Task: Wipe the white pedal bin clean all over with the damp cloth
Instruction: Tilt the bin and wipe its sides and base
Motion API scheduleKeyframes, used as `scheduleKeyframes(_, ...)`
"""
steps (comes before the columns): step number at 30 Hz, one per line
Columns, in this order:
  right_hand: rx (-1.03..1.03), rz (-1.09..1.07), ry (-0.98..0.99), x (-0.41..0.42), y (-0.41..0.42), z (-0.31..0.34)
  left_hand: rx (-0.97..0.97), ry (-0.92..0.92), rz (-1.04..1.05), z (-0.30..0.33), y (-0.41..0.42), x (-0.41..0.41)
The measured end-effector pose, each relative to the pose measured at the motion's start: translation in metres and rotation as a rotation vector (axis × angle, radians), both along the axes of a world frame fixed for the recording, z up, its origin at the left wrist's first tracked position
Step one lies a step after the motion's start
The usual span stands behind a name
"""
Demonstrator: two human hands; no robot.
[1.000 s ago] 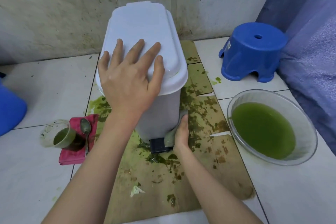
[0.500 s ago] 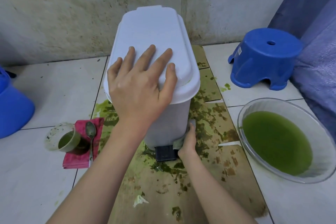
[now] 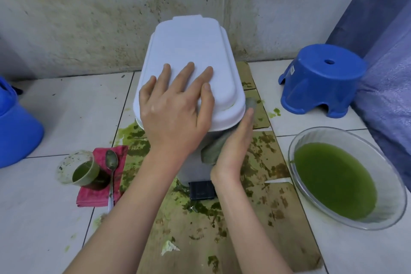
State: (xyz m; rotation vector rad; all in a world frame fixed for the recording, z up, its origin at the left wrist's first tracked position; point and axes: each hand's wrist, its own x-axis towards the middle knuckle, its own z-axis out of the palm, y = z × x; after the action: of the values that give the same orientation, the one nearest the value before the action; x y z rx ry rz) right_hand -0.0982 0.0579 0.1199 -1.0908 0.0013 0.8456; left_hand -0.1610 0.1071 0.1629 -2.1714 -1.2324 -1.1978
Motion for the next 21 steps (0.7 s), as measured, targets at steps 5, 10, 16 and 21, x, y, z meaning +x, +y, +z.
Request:
scheduleKeyframes(5, -0.003, 0.101, 0.099, 0.031, 0.002, 0.019, -0.036, 0.009, -0.004, 0.003, -0.002, 0.0)
scheduleKeyframes(10, 0.063, -0.08, -0.447, 0.009, -0.02, 0.047, -0.148, 0.021, -0.019, 0.008, -0.005, -0.002)
scheduleKeyframes(16, -0.055, -0.031, -1.107, -0.02, -0.056, 0.024, -0.24, 0.029, -0.022, 0.014, -0.009, 0.0)
scheduleKeyframes(21, -0.094, -0.022, -0.981, 0.005, -0.047, 0.038, -0.301, 0.036, -0.037, 0.017, -0.012, -0.001)
